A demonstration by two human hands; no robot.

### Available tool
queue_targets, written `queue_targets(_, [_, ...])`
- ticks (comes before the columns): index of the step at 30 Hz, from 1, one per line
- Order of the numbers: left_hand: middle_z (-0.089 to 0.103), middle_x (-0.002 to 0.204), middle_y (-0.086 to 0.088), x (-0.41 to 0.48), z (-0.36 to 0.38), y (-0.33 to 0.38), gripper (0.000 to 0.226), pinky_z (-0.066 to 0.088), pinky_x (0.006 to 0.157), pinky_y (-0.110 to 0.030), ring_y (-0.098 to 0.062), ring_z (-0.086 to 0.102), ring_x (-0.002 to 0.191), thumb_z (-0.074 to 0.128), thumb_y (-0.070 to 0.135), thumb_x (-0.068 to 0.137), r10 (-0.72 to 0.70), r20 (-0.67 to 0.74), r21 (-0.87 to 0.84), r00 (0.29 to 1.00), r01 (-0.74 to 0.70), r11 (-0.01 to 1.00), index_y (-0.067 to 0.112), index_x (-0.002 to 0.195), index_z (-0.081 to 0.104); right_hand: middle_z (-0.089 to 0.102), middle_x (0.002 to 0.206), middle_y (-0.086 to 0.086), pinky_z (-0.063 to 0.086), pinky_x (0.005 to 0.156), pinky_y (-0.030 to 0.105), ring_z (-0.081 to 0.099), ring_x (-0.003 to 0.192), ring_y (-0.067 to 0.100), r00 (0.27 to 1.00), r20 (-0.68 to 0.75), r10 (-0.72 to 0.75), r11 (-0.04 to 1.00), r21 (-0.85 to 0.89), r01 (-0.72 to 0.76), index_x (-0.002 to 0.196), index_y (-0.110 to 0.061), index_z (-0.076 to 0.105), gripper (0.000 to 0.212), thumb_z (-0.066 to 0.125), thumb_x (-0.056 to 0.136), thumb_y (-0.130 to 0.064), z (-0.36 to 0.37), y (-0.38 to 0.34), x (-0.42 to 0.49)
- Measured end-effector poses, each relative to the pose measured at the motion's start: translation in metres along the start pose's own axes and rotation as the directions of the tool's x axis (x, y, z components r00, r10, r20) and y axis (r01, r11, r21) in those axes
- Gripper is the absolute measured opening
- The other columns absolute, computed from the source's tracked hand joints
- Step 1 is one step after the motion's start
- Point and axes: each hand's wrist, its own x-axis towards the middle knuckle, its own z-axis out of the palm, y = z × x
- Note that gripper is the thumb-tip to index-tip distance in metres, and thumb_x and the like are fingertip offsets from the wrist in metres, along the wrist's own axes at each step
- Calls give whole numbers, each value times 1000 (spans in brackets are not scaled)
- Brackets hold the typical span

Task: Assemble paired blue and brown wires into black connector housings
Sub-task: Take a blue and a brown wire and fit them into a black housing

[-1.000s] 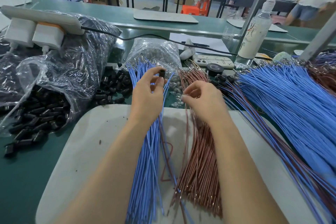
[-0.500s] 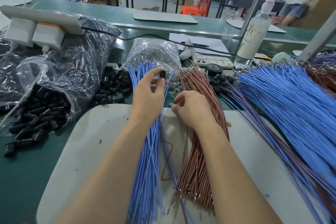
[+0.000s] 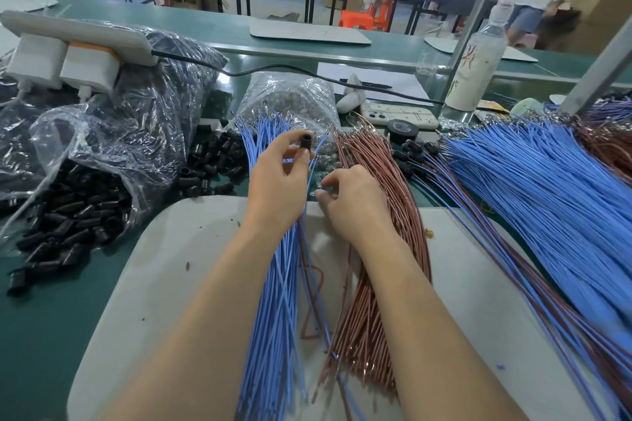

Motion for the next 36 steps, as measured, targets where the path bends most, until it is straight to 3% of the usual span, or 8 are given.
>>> queue_targets(6, [64, 93, 2, 1, 0, 0, 23, 48, 80, -25, -10, 57, 79, 48, 10, 96, 16, 0, -9, 1000, -16, 1000, 28, 105, 59, 54, 106, 4, 33, 76, 28, 51, 100, 22, 999, -43, -25, 1000, 7, 26, 104, -14, 60, 17, 55, 95, -27, 6, -3, 0])
queue_targets(11, [60, 86, 10, -1, 0, 1, 27, 49, 80, -28, -13, 59, 82, 49, 8, 95, 50, 54, -6, 997, -50, 999, 33, 101, 58, 57, 70, -9, 43, 65, 23, 53, 65, 7, 958, -285, 41, 842, 526, 121, 86, -17, 56, 9, 61, 83, -11, -12, -6, -3])
queue_targets(14, [59, 85, 16, -1, 0, -1, 26, 44, 69, -15, 3, 54, 70, 49, 10, 96, 81, 98, 25, 992, -84, 996, 34, 101, 57, 60, 62, -6, 46, 59, 28, 54, 57, 9, 955, -285, 78, 747, 652, 133, 82, -23, 61, 13, 58, 83, -11, -23, -6, -6])
queue_targets(17, [59, 88, 17, -2, 1, -1, 24, 42, 70, -10, 1, 55, 75, 49, 9, 96, 126, 137, 56, 983, -135, 989, 30, 103, 57, 63, 66, -4, 47, 59, 30, 55, 59, 11, 951, -300, 74, 744, 651, 148, 82, -24, 66, 17, 56, 86, -10, -29, -5, -6])
queue_targets(22, [63, 89, 11, -7, 4, -1, 26, 42, 69, -8, -2, 57, 76, 52, 3, 92, 248, 203, 99, 947, -272, 957, 26, 103, 55, 64, 74, -11, 47, 68, 14, 60, 70, 2, 957, -289, -18, 832, 526, 174, 93, -16, 69, 14, 70, 85, -28, -29, -6, -8])
queue_targets(28, [63, 87, 6, -9, 5, -2, 28, 45, 63, -11, -6, 56, 71, 59, 6, 89, 221, 182, 106, 958, -243, 964, 25, 105, 46, 63, 69, -10, 49, 66, 18, 61, 68, 5, 947, -322, -1, 858, 486, 165, 81, -18, 66, 13, 74, 81, -29, -34, -6, -10])
queue_targets(31, [60, 83, 13, -9, 5, -3, 24, 42, 62, -8, -2, 55, 67, 64, 12, 86, 204, 214, 236, 955, -254, 938, 25, 102, 52, 62, 68, -8, 46, 62, 15, 59, 65, 7, 946, -323, 4, 873, 462, 154, 79, -18, 63, 20, 75, 79, -34, -36, -6, -10])
queue_targets(36, [65, 67, -4, -7, 7, -3, 12, 48, 59, -32, -26, 63, 64, 56, 17, 88, 133, 169, 471, 977, -199, 860, 11, 82, 65, 62, 67, -6, 46, 66, 19, 59, 65, 10, 941, -336, -32, 890, 419, 180, 77, -18, 62, 21, 75, 79, -34, -35, -12, -12])
